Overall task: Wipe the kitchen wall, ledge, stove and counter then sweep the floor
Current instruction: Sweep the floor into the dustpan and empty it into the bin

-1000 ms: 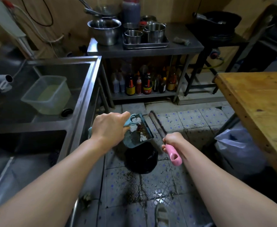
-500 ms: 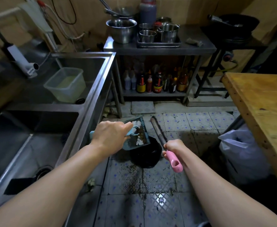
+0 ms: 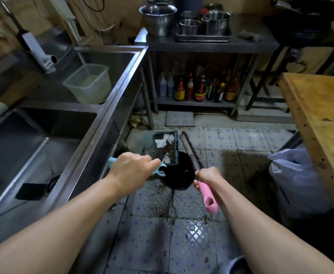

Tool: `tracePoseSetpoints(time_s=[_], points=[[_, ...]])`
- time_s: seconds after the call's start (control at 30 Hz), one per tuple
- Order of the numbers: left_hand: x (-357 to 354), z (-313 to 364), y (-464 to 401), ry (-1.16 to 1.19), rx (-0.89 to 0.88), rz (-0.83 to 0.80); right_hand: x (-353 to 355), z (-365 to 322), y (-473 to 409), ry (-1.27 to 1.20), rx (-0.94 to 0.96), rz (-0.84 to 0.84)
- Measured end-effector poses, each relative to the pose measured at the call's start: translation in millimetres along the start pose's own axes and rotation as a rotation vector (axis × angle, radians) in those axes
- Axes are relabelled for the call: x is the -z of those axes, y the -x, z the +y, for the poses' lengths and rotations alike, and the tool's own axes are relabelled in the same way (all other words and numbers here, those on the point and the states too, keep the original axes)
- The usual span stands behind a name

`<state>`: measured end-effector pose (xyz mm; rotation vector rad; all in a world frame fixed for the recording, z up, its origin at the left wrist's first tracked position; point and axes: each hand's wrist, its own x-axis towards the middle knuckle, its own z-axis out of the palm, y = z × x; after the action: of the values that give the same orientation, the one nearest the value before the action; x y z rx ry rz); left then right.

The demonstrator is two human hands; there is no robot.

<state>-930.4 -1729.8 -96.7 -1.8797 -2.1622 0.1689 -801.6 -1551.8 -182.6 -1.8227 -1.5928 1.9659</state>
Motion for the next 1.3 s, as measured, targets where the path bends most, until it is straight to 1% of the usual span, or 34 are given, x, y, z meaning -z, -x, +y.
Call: tracePoseSetpoints(time_s=[0.27, 0.43, 0.63, 0.8, 1.0, 1.3], points=[[-10.7, 16.2, 19.1, -0.001, -0.086, -0.014, -6.9, 20.2, -1.8, -0.003, -0.019, 0.017], [-16.3, 20.5, 35.3, 0.016, -0.119, 0.036, -12.2, 29.8, 9.1, -0.022, -0.015, 0.031], [-16.2, 21.6, 44.3, 0.034, -0.11, 0.006, -19.1, 48.6, 32.1, -0.035, -0.014, 0.021], [-15.6, 31.6, 49.2, 0.035, -0.135, -0.037, -24.3, 67.9, 40.5, 0.042, 0.006, 0.066], [-17.3, 43.4, 49.8, 0.031, -0.151, -0.045, -14.2, 76.4, 49.5, 0.116, 0.002, 0.063], [-17.0, 50.1, 48.0, 0.024, -0.168, -0.049, -1.6, 72.7, 54.6, 0.134, 0.043, 0.102]])
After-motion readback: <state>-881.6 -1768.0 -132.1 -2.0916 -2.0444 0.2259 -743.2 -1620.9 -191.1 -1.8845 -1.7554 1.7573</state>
